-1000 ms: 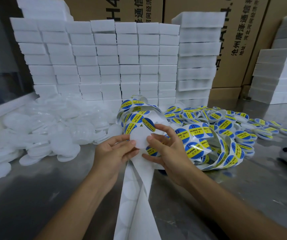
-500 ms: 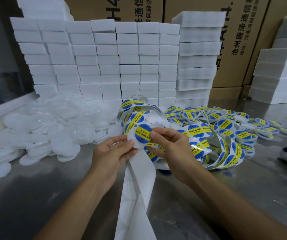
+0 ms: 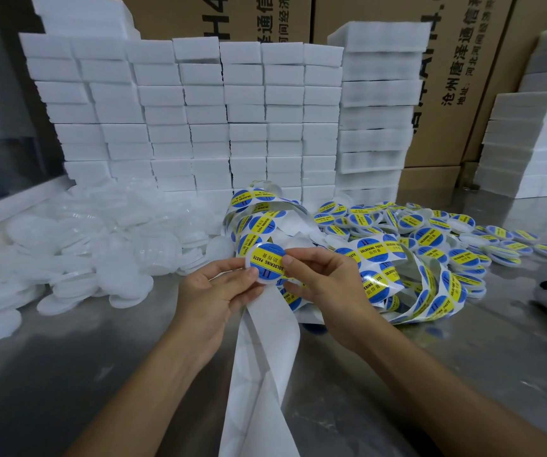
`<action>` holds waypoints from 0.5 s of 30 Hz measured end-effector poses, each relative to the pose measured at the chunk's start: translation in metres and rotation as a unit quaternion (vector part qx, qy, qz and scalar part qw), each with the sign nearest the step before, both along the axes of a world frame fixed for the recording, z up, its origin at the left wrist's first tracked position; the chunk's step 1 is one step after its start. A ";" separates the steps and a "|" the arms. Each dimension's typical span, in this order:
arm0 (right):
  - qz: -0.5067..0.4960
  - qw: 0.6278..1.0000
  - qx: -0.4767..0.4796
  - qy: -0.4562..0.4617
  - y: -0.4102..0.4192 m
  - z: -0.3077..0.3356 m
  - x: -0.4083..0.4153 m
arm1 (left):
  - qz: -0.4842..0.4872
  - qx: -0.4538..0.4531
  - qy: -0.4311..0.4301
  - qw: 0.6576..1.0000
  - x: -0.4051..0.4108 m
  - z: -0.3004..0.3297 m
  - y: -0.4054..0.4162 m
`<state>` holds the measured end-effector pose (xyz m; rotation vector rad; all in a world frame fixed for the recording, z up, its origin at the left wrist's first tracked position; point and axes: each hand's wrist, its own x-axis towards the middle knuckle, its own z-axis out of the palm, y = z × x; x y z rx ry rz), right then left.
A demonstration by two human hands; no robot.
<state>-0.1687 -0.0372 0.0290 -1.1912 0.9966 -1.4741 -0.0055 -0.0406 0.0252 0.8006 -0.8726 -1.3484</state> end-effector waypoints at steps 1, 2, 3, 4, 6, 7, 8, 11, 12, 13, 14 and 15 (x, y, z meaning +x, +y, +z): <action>-0.001 1.000 0.000 0.002 0.000 0.000 0.000 | -0.001 -0.001 0.000 1.000 0.000 0.000 0.000; -0.001 1.000 0.000 0.003 0.000 0.000 -0.001 | -0.001 -0.001 -0.001 1.000 0.000 0.000 0.000; -0.001 1.000 0.000 0.004 -0.001 0.000 -0.001 | -0.002 0.000 -0.002 1.000 0.000 0.000 0.000; -0.001 1.000 0.000 0.005 -0.001 -0.001 -0.001 | -0.001 0.000 -0.002 1.000 0.000 0.000 0.000; 0.000 1.000 -0.002 0.006 -0.001 -0.001 -0.001 | -0.001 0.000 -0.005 1.000 0.000 0.001 0.000; 0.000 1.000 -0.003 0.007 -0.001 -0.002 -0.001 | 0.000 -0.001 -0.005 1.000 -0.001 0.001 0.000; -0.001 1.000 -0.004 0.008 -0.002 -0.002 -0.002 | 0.000 -0.002 -0.006 1.000 0.000 0.001 0.000; -0.001 1.000 -0.005 0.016 -0.002 -0.002 -0.002 | -0.002 -0.004 -0.006 1.000 0.000 0.000 0.001; -0.001 1.000 -0.004 0.016 -0.002 -0.002 -0.003 | -0.002 -0.004 -0.007 1.000 0.000 0.000 0.001; -0.001 1.000 -0.004 0.017 -0.002 -0.003 -0.002 | -0.002 -0.005 -0.009 1.000 0.000 0.000 0.001; -0.002 1.000 -0.004 0.017 -0.002 -0.003 -0.002 | -0.002 -0.005 -0.010 1.000 0.000 0.000 0.001; -0.003 1.000 -0.004 0.018 -0.002 -0.003 -0.002 | -0.002 -0.006 -0.010 1.000 0.000 0.000 0.001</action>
